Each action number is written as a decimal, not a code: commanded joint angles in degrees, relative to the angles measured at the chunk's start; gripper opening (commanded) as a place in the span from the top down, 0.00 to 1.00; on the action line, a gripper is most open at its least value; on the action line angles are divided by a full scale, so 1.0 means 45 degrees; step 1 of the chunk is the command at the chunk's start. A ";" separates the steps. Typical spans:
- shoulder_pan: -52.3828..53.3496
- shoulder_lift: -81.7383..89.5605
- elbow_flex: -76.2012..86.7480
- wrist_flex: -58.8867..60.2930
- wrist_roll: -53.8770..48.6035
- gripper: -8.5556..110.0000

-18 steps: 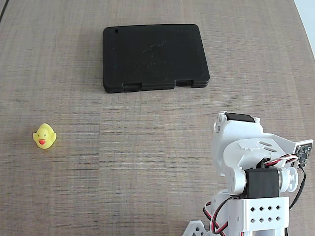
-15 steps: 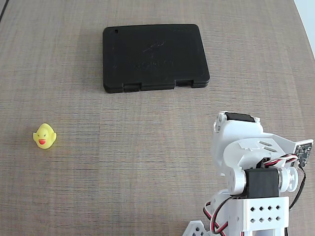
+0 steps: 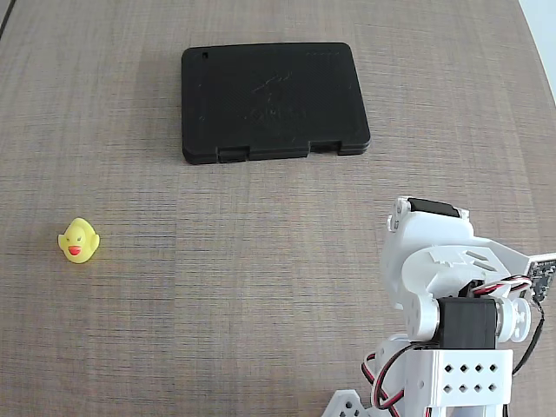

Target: Grasp a duck and put it on the black surface.

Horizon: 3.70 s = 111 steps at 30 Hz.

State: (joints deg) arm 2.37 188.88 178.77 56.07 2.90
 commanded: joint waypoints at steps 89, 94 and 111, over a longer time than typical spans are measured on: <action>-1.4180 -2.6484 -2.0254 0.0059 0.0098 0.92; -1.4180 -2.4043 -2.0332 0.1387 0.0059 0.91; -0.7188 -2.2734 -2.3008 0.4707 -0.0078 0.91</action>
State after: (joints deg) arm -34.72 86.66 78.49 77.17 2.81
